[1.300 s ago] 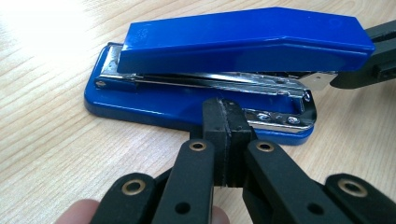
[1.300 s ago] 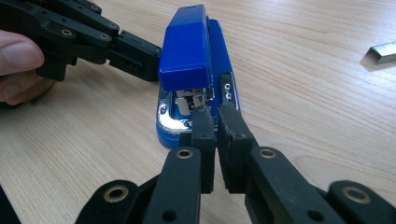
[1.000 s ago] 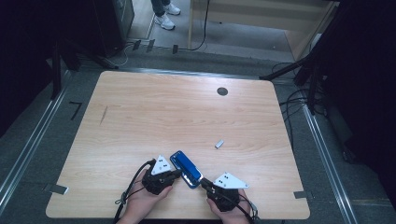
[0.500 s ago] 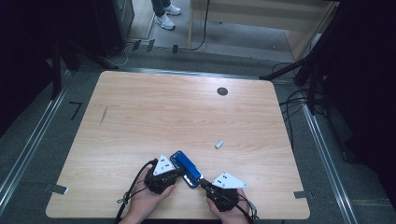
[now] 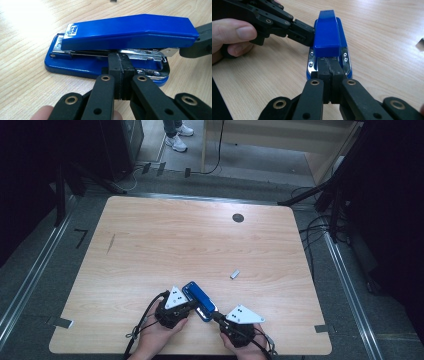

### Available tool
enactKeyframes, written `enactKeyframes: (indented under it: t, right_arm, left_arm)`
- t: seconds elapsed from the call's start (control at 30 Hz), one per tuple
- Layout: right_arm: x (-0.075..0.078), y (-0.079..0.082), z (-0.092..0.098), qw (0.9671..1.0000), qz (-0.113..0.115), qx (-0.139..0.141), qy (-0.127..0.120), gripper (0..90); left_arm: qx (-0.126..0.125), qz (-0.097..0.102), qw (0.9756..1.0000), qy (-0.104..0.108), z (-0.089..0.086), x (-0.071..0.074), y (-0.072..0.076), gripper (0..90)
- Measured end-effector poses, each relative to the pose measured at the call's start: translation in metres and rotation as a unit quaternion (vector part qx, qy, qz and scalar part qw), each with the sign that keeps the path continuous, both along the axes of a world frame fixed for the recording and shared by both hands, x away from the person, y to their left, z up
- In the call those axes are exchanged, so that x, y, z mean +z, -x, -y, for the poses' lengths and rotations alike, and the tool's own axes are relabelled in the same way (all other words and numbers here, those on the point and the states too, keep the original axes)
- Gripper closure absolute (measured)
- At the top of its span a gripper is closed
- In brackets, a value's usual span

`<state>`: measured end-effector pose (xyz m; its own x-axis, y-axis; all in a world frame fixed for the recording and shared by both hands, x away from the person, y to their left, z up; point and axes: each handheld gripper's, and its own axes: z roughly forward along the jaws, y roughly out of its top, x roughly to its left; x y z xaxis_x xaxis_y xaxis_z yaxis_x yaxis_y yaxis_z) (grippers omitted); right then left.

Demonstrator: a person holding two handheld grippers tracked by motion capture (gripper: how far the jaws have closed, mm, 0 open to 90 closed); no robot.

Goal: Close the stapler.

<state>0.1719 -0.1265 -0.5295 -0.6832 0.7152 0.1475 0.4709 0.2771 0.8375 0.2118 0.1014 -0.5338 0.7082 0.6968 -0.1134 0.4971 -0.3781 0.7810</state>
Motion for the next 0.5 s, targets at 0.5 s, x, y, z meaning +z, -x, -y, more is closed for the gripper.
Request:
enactKeyframes:
  t: [0.5]
  right_arm:
    - [0.012, -0.001, -0.001, 0.9997, 0.016, -0.003, -0.020, 90.0]
  left_arm:
    - [-0.001, -0.004, 1.0000, 0.002, -0.001, 0.000, -0.001, 90.0]
